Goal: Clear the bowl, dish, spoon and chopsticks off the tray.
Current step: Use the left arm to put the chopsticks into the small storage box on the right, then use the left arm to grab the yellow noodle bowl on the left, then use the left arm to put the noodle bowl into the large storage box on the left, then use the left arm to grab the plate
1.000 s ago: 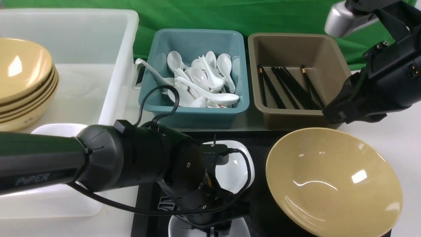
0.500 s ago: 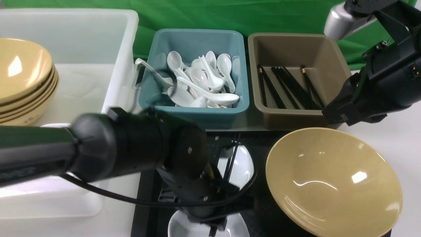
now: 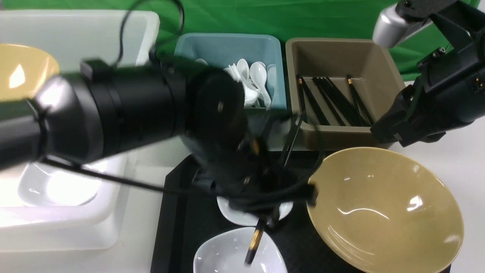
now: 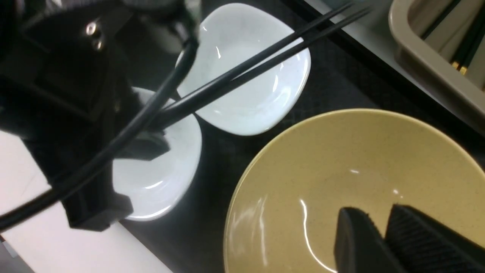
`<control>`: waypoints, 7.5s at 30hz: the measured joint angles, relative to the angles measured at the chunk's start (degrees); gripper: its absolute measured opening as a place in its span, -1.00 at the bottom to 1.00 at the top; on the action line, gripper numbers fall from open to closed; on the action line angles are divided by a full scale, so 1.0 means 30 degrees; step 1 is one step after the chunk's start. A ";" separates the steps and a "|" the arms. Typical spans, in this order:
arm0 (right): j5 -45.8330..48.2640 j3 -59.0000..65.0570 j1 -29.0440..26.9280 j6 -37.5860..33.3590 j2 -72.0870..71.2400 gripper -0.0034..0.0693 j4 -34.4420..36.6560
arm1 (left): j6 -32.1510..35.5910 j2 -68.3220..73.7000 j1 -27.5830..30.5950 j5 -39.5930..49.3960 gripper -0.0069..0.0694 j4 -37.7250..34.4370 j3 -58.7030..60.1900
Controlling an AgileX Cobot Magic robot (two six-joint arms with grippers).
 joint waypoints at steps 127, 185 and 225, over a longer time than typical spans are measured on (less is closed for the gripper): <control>-0.0951 -0.7391 0.2556 -0.4261 0.2086 -0.88 0.3340 | 0.9571 -0.0166 1.9037 0.4243 -0.78 -0.7165 -0.8343; 0.1971 -0.6873 0.1660 0.0573 0.2078 -0.85 -0.1706 | 1.1702 -0.5587 1.0641 0.5048 -0.83 -0.5310 -0.1230; 0.1212 0.1627 0.1660 -0.4451 -0.3421 -0.85 0.1184 | 0.6844 0.1744 0.3300 0.1550 -0.76 -0.1700 0.2914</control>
